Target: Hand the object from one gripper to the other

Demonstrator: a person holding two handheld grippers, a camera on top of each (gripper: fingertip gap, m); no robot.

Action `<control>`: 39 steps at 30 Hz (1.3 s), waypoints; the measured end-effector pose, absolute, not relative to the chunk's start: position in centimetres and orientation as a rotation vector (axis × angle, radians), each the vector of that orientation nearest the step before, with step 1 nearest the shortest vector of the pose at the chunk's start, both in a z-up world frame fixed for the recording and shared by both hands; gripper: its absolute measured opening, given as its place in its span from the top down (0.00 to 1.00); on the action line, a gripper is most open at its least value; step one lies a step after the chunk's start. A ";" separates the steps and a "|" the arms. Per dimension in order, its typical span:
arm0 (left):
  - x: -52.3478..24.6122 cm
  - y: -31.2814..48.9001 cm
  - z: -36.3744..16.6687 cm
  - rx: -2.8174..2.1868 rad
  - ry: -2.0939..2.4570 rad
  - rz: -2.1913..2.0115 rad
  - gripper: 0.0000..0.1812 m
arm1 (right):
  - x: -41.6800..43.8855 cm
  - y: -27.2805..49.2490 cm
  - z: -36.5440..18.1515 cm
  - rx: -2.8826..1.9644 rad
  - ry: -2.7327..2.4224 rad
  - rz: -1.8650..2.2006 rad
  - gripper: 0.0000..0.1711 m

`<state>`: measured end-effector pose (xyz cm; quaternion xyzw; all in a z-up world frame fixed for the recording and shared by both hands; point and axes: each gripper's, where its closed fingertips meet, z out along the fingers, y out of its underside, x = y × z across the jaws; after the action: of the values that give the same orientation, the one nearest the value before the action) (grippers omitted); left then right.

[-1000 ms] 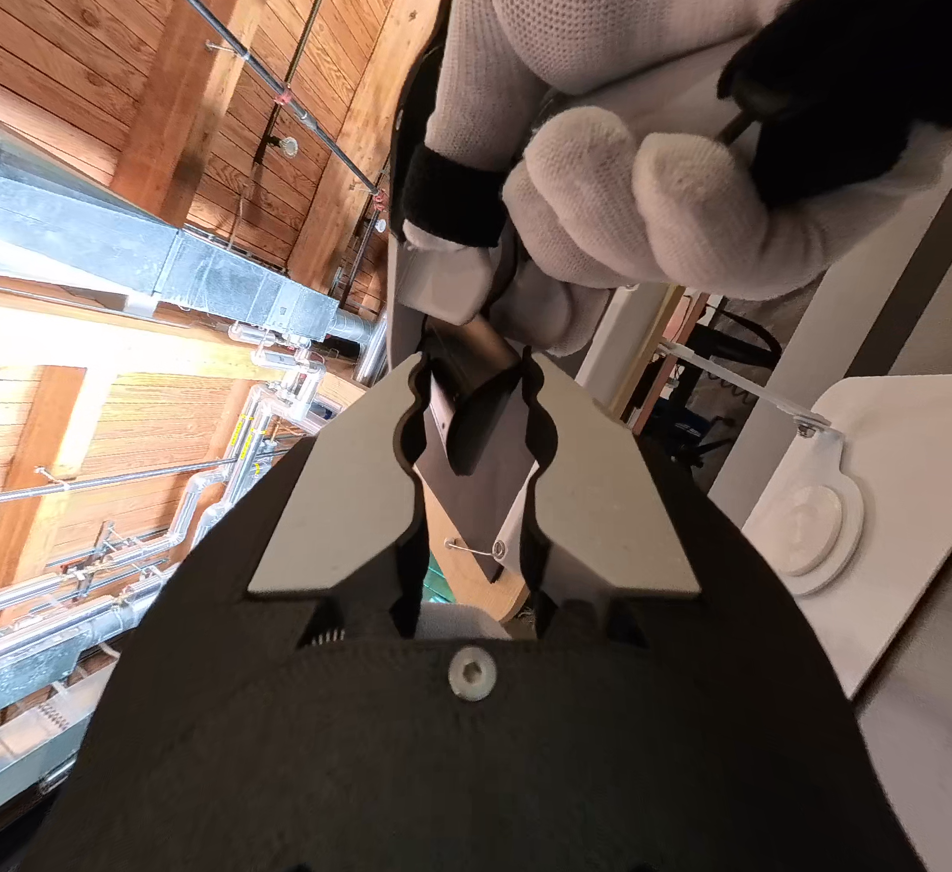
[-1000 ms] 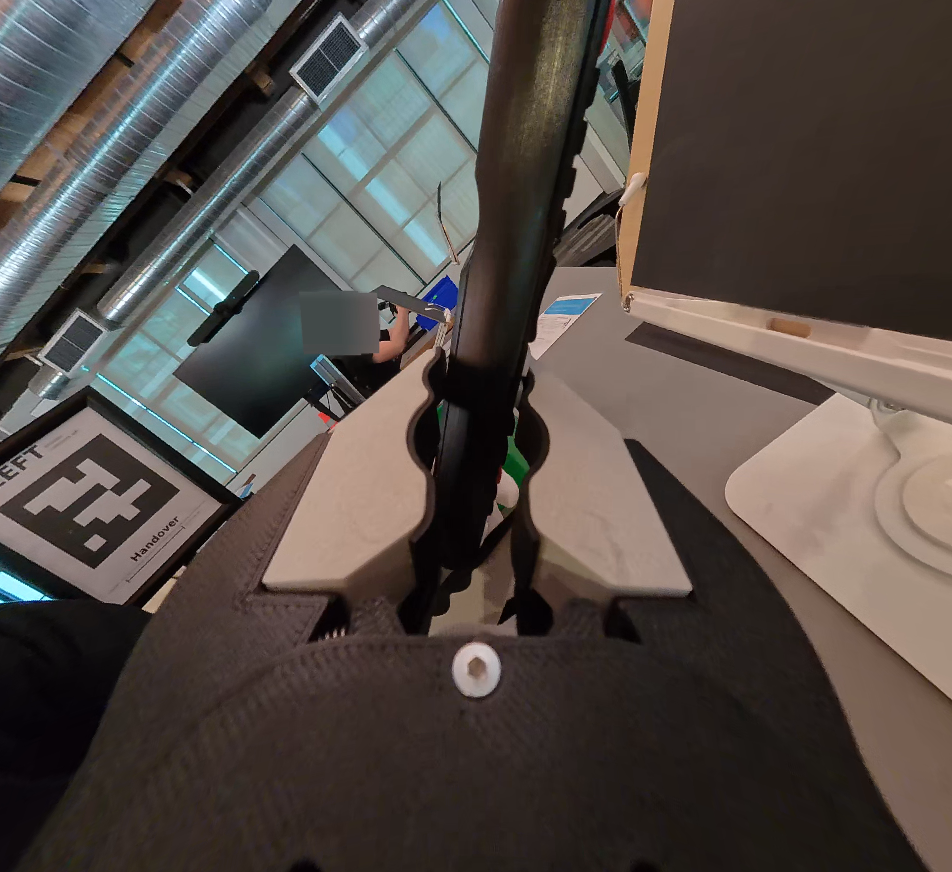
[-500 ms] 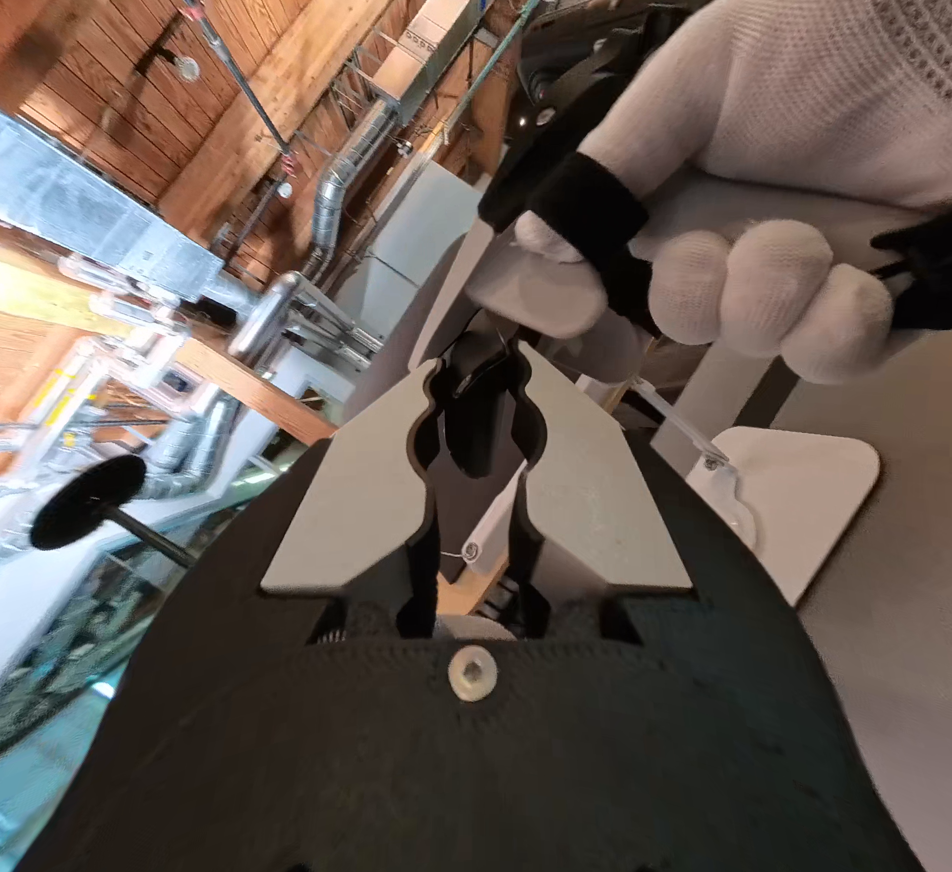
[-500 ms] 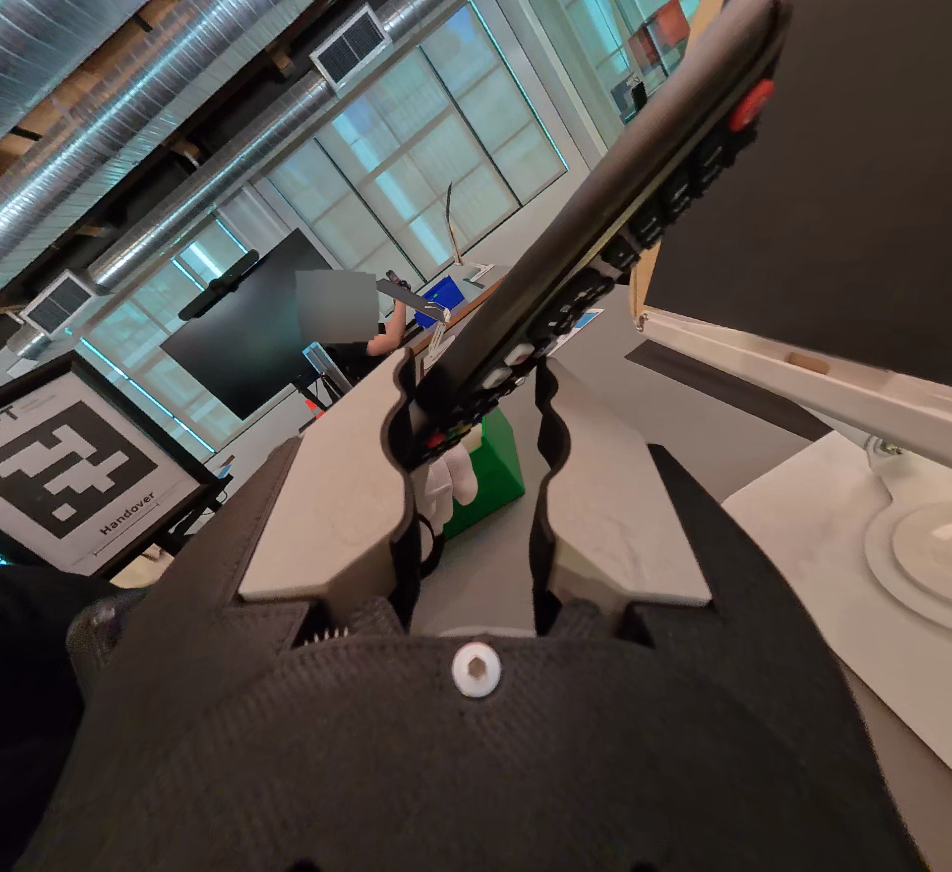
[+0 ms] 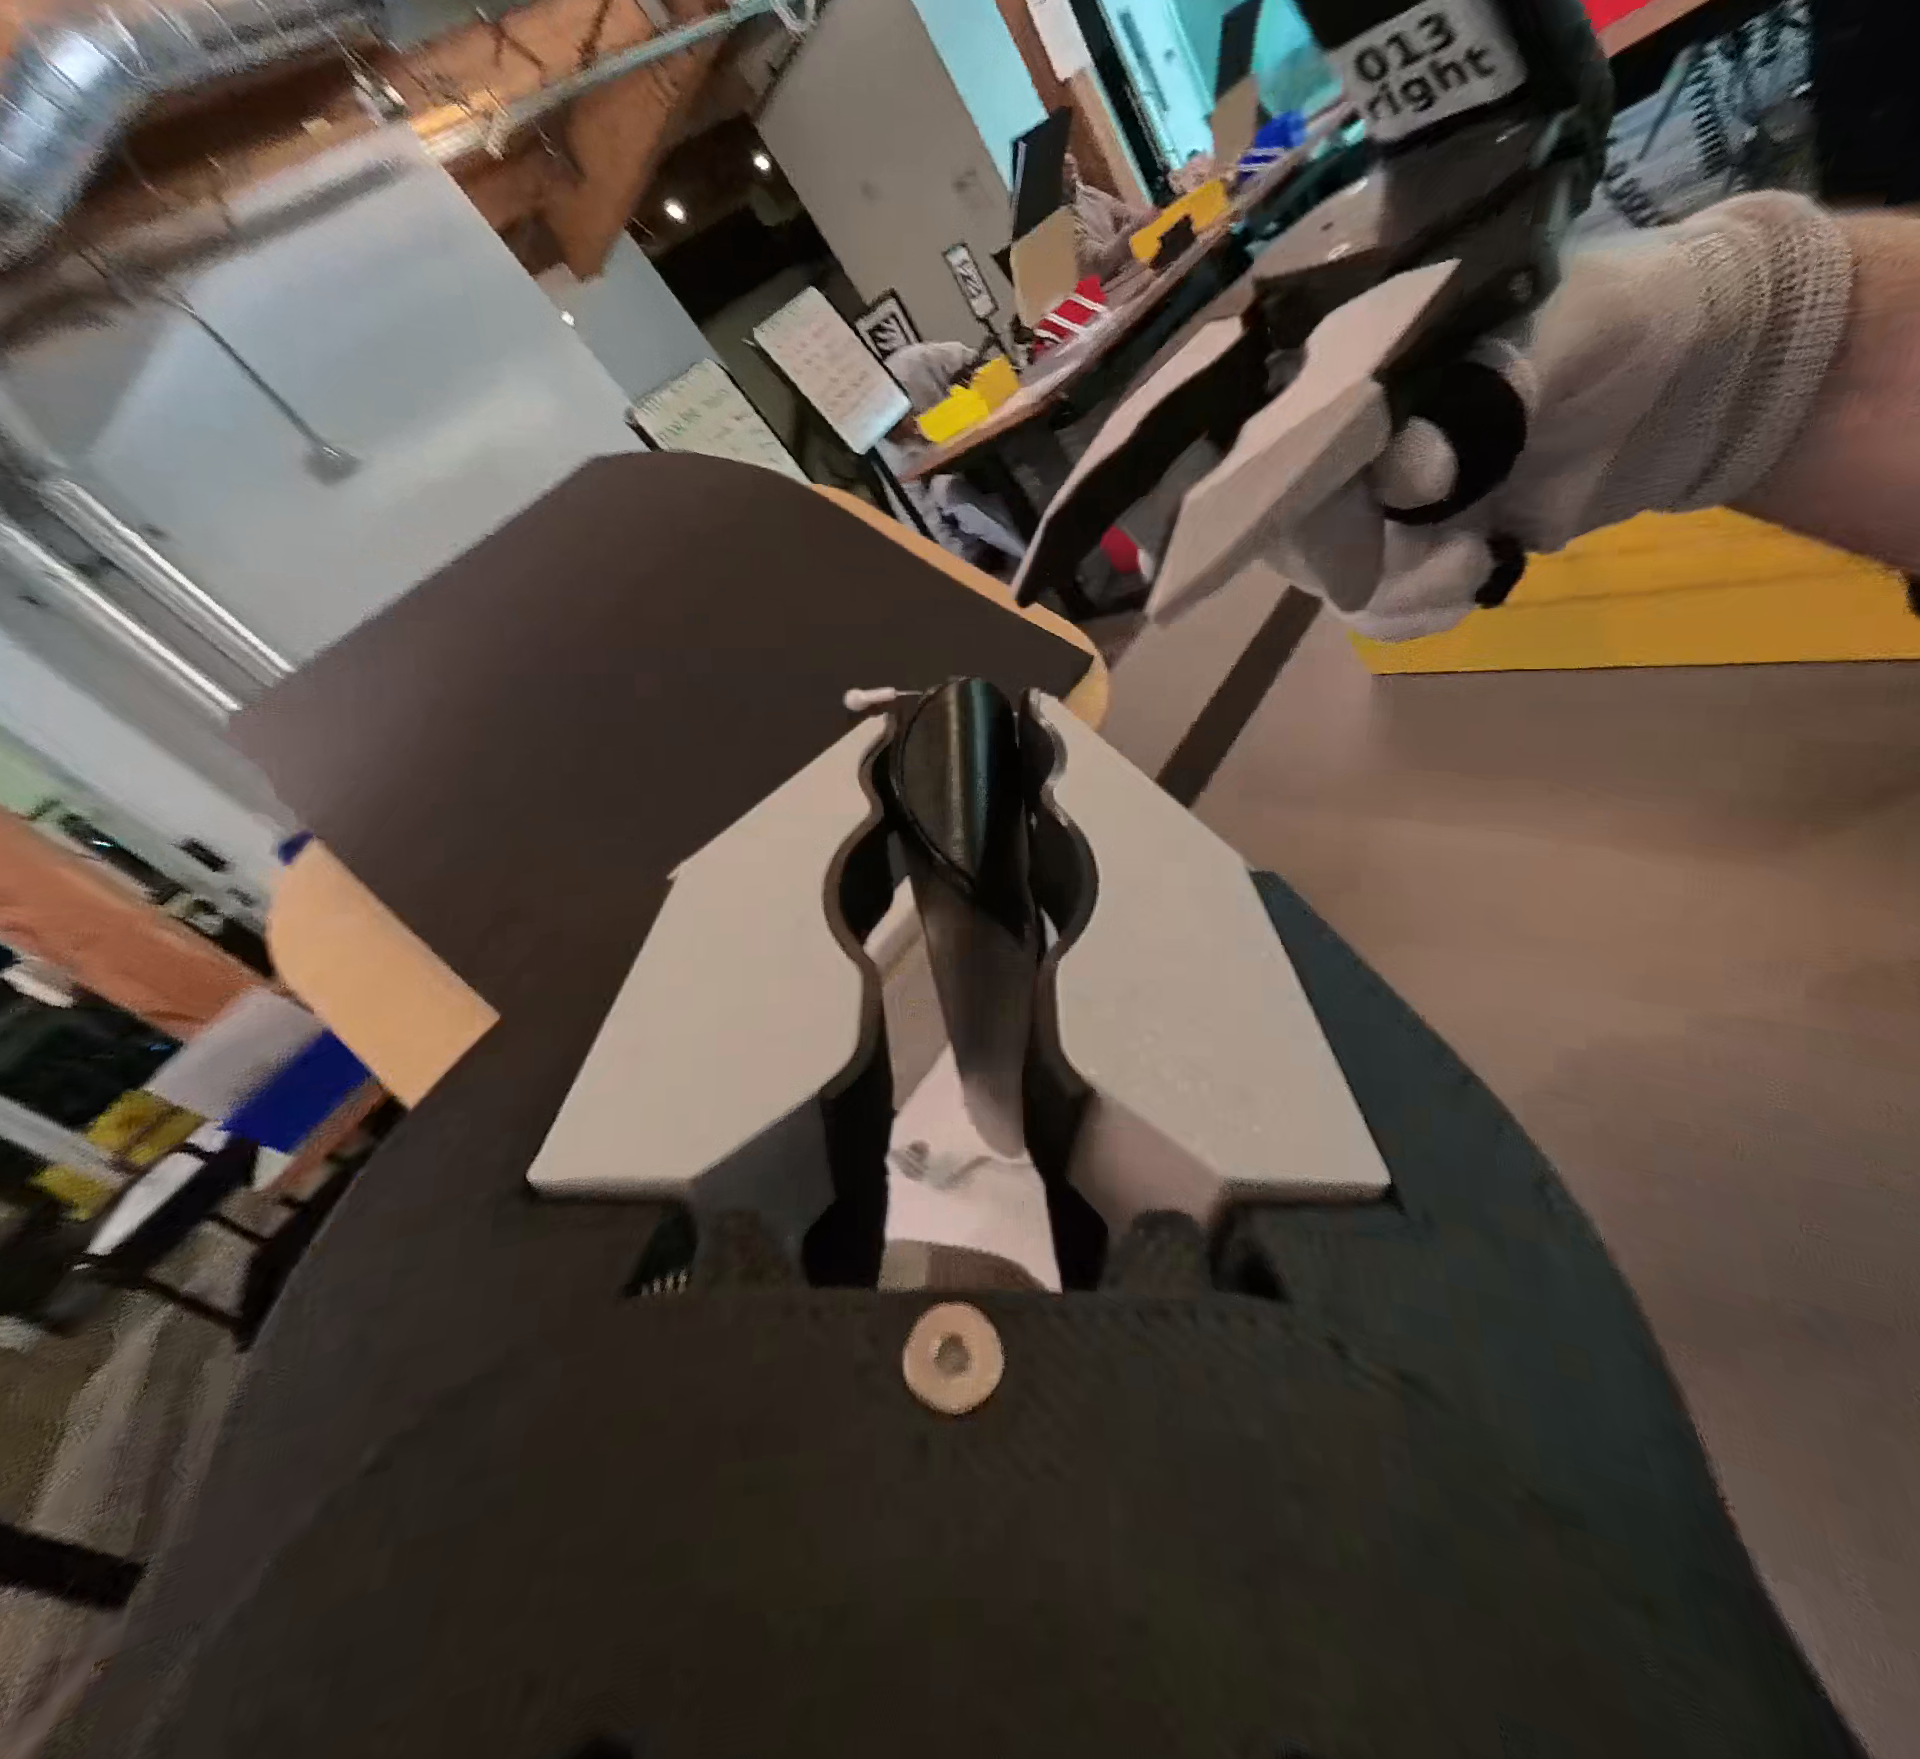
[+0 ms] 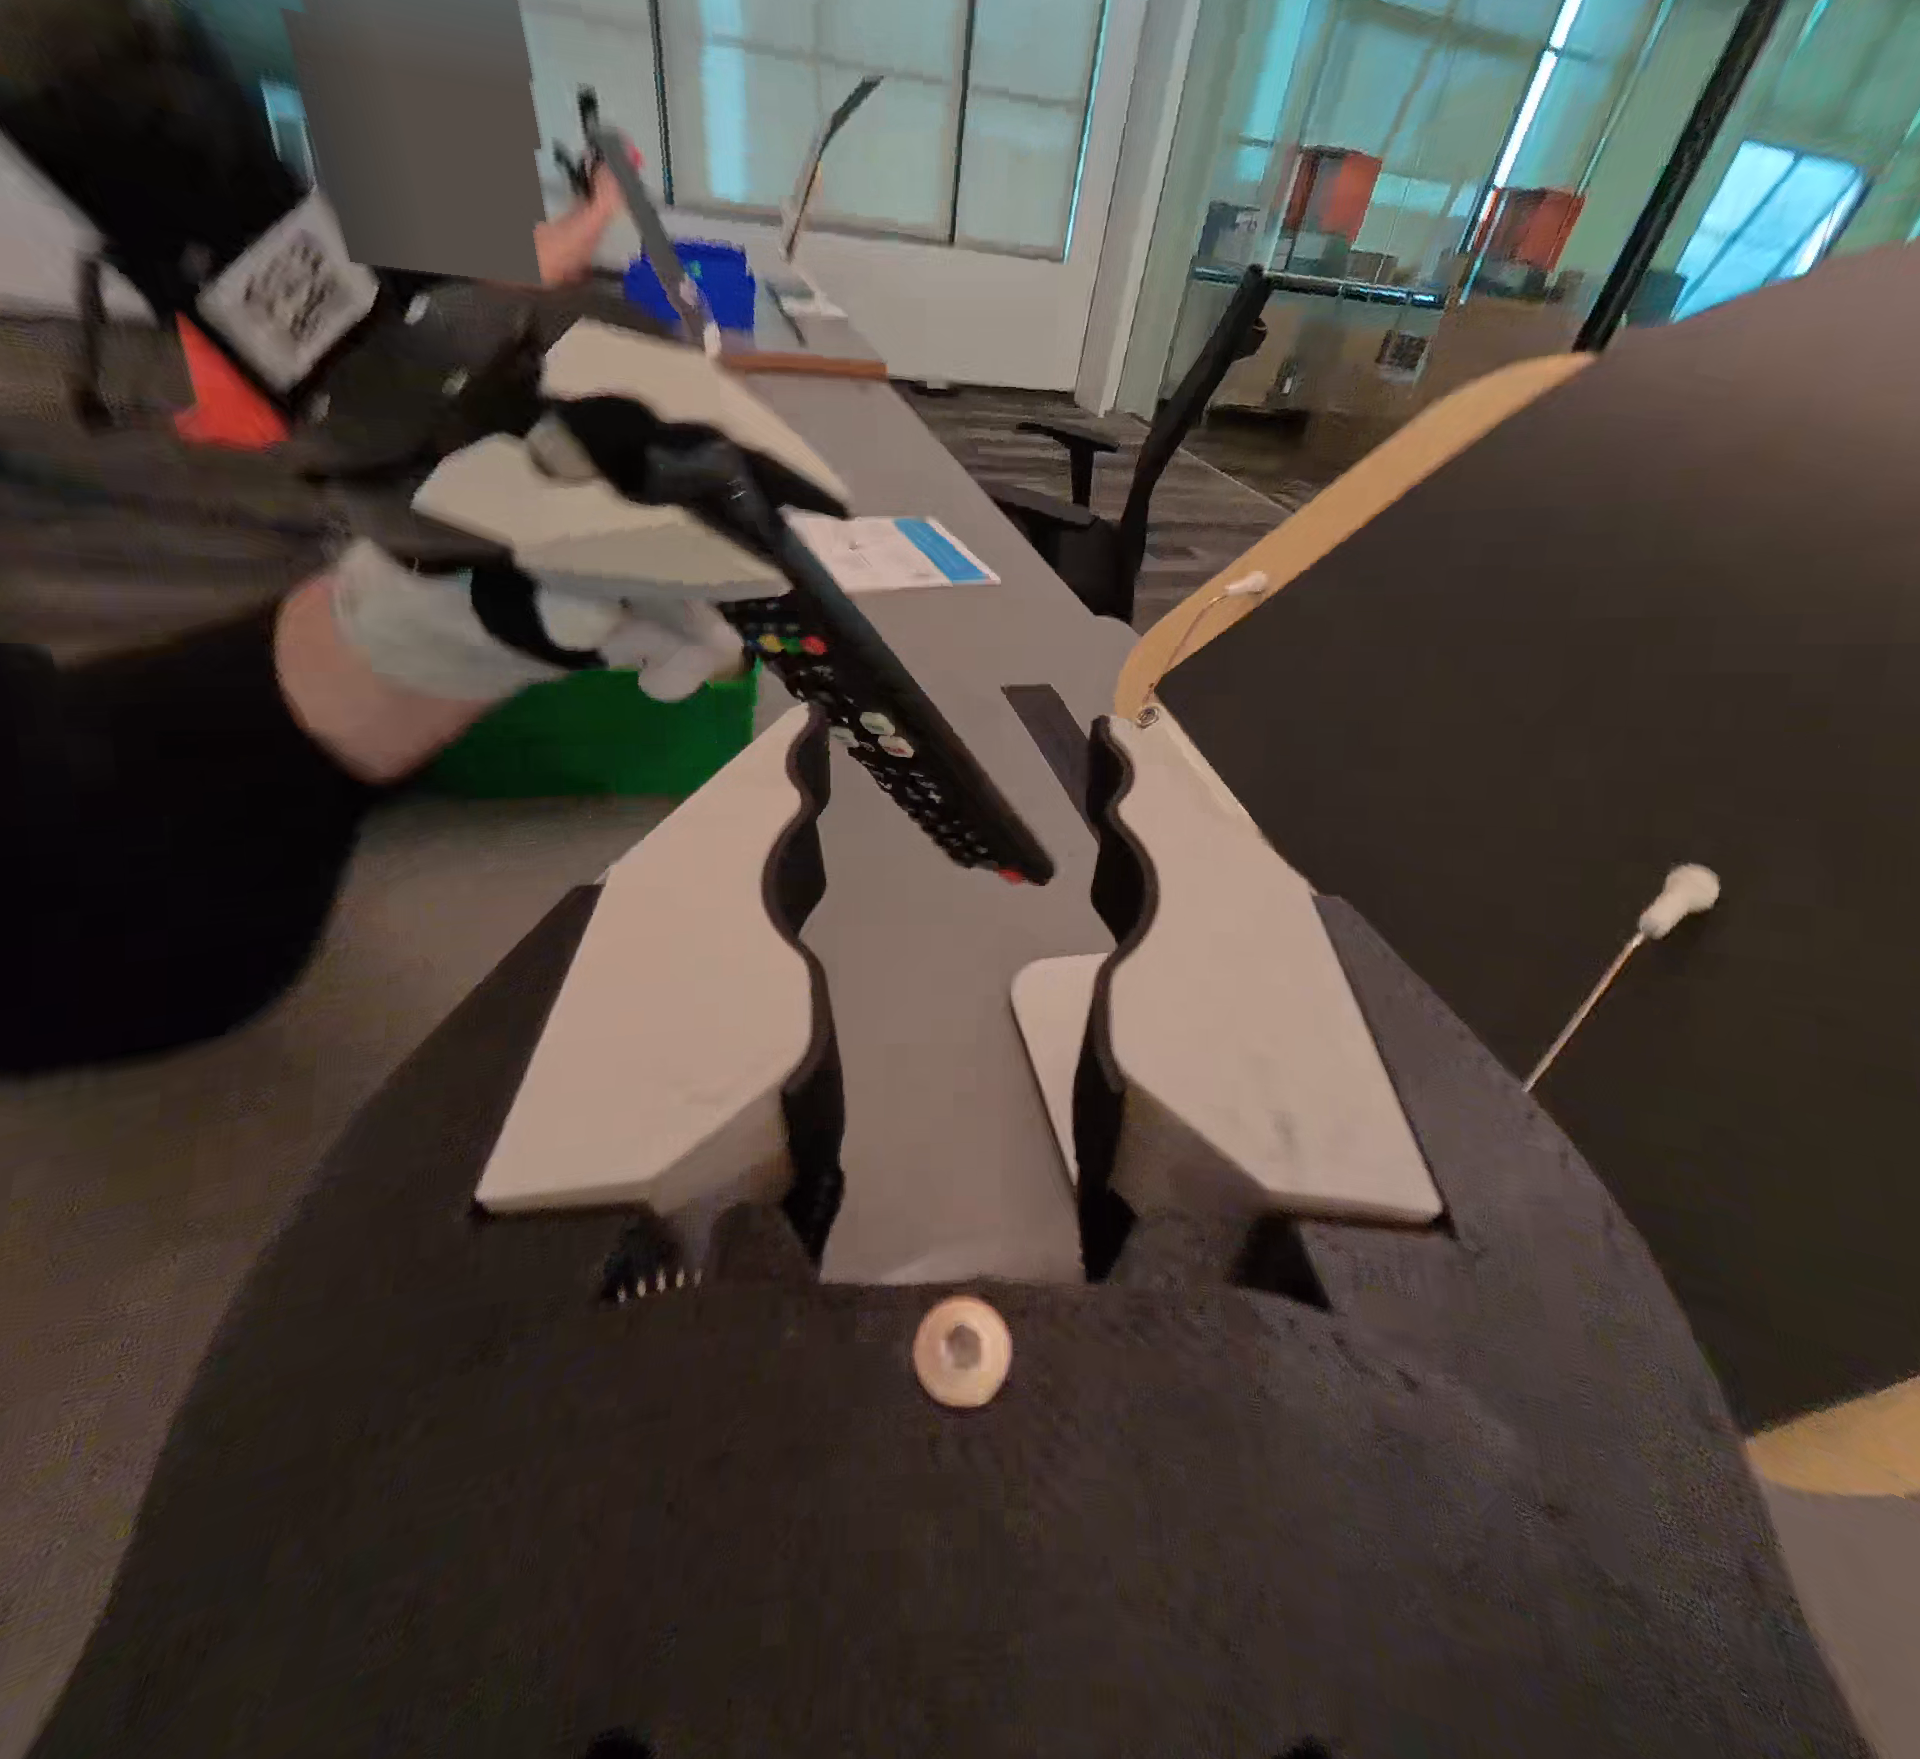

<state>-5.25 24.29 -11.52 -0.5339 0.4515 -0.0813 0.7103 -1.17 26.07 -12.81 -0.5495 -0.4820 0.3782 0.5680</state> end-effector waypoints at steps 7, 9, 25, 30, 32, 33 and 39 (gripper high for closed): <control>-2.6 21.3 -13.4 -1.251 1.176 -0.438 0.89 | -6.6 23.4 -20.4 -1.293 -1.550 0.681 0.54; -1.8 19.8 -13.6 -1.236 1.235 -0.512 0.90 | -7.8 22.2 -21.5 -1.223 -1.627 0.700 0.63; -4.9 19.5 -7.4 -1.121 0.974 -0.513 0.82 | 5.1 29.4 -14.2 -1.507 -1.205 0.131 0.88; -5.2 21.1 -8.7 -1.167 0.970 -0.469 0.86 | 20.1 32.1 -13.8 -1.750 -0.827 -0.221 0.88; -4.8 21.3 -9.2 -1.181 0.984 -0.465 0.86 | 26.6 32.9 -15.6 -1.882 -0.667 -0.371 0.88; -4.5 21.2 -9.8 -1.196 1.015 -0.465 0.88 | 29.4 33.1 -16.8 -1.940 -0.611 -0.432 0.88; -2.6 21.6 -12.9 -1.241 1.137 -0.373 0.88 | 37.4 31.9 -21.6 -2.116 -0.413 -0.443 0.88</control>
<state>-2.60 21.55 -12.92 -0.5464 0.5006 -0.1641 0.6511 37.43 31.87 -21.62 -0.8570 -0.1675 -0.1792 0.4532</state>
